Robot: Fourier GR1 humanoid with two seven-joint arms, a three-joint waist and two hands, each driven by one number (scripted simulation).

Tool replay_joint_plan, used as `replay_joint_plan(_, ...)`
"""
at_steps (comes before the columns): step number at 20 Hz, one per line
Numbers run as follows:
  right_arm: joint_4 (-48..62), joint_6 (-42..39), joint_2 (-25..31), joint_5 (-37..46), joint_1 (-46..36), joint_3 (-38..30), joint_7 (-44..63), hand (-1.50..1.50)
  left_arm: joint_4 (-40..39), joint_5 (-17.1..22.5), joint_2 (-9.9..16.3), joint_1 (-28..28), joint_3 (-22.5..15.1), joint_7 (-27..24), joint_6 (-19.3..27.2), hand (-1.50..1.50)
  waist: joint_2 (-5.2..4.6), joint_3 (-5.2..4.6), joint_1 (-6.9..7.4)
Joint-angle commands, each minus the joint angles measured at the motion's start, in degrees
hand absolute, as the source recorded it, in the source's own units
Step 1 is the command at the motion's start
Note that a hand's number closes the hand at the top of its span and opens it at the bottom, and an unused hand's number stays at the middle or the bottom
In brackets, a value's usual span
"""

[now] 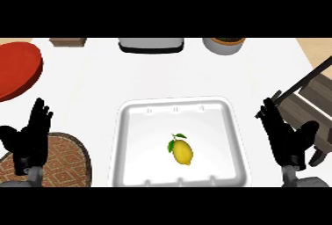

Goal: Pick the lemon from the tray and place it in the tiered basket

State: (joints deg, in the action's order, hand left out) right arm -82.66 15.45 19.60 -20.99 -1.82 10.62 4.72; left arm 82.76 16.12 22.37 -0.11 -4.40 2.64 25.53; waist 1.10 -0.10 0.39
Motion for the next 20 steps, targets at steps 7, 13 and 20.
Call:
replay_joint_plan(7, -5.72, -5.40, -18.84, -22.97, -11.47, -8.04, -7.74, 1.50, 4.32, -3.34, -1.97, -6.17, -6.49, -4.08, -3.64, 0.00, -1.64, 2.99, -3.15)
replay_joint_plan(13, 4.02, -43.64, -9.38, -28.51, -19.89, 5.59, 0.15, -1.50, 4.70, -7.84, -5.78, -10.65, -13.92, -4.20, -3.98, 0.00, -2.63, 0.54, 2.25)
replay_joint_plan(20, 8.91, -67.44, 7.16, -28.78, -28.90, -2.03, -0.72, -1.50, 3.88, -9.72, -7.14, -10.18, -15.07, -4.16, -2.90, 0.00, -1.55, 0.19, 0.79)
